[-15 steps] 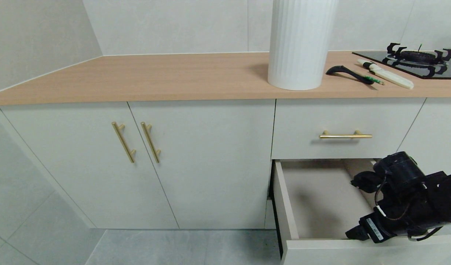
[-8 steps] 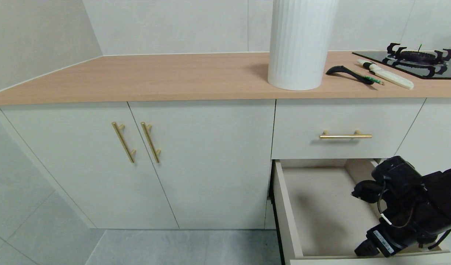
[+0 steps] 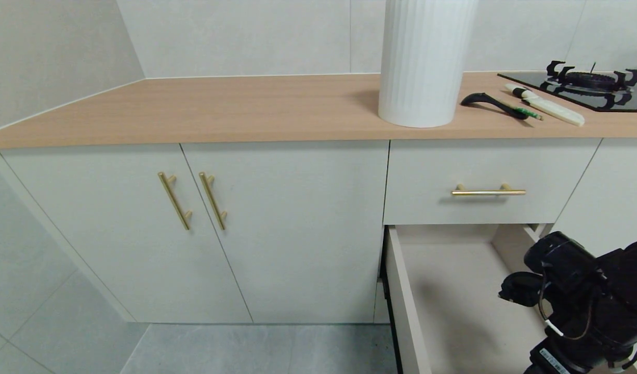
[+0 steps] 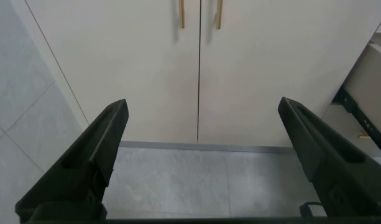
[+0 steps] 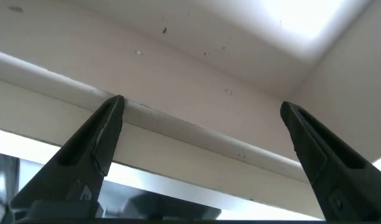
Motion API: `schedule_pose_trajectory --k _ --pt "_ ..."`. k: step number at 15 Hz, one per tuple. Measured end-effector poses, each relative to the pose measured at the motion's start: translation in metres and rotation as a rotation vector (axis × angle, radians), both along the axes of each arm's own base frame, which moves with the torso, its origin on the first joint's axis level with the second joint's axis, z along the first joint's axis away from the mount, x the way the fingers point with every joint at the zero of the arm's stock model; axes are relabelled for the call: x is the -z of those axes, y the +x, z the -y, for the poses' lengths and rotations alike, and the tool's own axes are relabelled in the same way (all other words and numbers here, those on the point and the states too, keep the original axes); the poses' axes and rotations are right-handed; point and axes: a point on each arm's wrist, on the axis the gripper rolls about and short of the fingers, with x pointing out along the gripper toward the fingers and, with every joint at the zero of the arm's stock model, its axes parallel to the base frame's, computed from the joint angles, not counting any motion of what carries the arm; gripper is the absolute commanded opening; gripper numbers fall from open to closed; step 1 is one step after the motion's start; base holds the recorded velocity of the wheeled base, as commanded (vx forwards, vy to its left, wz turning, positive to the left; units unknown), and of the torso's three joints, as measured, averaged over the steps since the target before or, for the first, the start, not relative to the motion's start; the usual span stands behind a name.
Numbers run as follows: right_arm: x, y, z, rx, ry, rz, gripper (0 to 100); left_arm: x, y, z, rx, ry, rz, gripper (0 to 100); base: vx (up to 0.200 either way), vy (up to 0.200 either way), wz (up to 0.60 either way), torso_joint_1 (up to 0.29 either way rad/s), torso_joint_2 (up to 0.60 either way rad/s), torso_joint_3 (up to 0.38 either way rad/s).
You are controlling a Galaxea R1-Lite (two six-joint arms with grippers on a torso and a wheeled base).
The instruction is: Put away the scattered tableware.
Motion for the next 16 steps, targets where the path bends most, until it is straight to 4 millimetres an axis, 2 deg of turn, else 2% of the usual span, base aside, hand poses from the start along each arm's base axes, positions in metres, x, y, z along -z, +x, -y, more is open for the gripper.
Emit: schedule_pose_trajectory --k 4,8,10,12,16 --pt "-0.006 0.005 -0.003 0.007 0.016 0.035 100 0.000 0.000 0.000 0.000 0.000 0.000 100 0.000 0.000 0.00 0.000 0.00 0.000" --pt "-0.027 0.029 -0.001 0.117 0.128 0.295 100 0.000 0.000 0.000 0.000 0.000 0.000 100 0.000 0.000 0.00 0.000 0.00 0.000" --pt "-0.036 0.035 0.004 0.146 0.178 0.438 100 0.000 0.000 0.000 0.000 0.000 0.000 100 0.000 0.000 0.00 0.000 0.00 0.000" --pt "-0.043 0.033 0.009 0.165 0.205 0.543 100 0.000 0.000 0.000 0.000 0.000 0.000 100 0.000 0.000 0.00 0.000 0.00 0.000" --pt "-0.057 0.023 0.016 0.177 0.225 0.614 100 0.000 0.000 0.000 0.000 0.000 0.000 100 0.000 0.000 0.00 0.000 0.00 0.000"
